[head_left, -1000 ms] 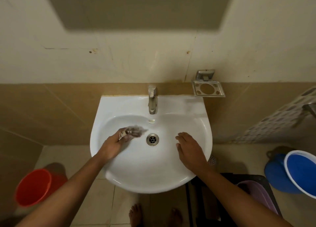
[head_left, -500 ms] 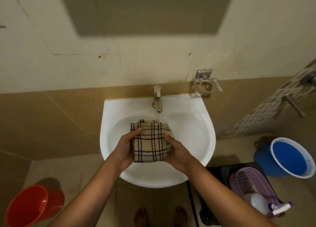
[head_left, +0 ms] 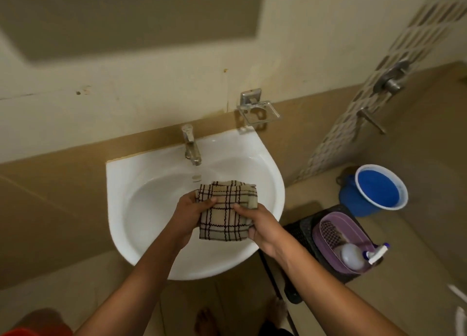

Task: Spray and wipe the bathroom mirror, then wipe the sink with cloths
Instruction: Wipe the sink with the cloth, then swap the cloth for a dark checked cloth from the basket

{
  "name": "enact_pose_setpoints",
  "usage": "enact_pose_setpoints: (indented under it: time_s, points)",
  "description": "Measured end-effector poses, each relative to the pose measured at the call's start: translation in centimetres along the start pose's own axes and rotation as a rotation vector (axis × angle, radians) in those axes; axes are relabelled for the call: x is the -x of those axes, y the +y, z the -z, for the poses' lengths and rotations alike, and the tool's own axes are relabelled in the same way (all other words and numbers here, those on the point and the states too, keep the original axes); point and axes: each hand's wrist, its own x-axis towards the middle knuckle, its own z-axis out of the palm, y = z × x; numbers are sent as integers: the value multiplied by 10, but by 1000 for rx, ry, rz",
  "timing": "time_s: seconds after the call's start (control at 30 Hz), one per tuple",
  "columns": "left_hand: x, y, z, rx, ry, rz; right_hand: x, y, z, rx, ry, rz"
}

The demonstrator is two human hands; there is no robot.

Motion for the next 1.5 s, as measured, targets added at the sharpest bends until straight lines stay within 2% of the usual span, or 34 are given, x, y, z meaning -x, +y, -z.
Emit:
enact_pose_setpoints:
  time_s: [0.27, 0.53, 0.8, 0.93, 1.13, 1.23, 1.37, 1.5]
  points:
    - [-27, 0, -101, -85, -188, 8, 33, -28, 90, -16, 208, 52]
    - [-59, -36, -243, -108, -355, 329, 85, -47, 215, -153, 399, 100]
    - [-93, -68, -354, -249, -410, 310, 108, -34, 327, -210, 554, 47]
    - [-110, -92, -383, -366, -418, 345, 106, -27, 355, -216, 642, 19]
    - [-159, -136, -407, -568, -336, 465, 95, -5, 390, -289, 859, -26]
    - [-181, -164, -415, -675, -359, 460, 89, 7, 400, -331, 971, -30]
    - [-200, -196, -431, -950, -448, 354, 78, 22, 409, -372, 1106, -51]
    - [-219, -226, -444, -1082, -497, 315, 64, 42, 413, -365, 1194, -71]
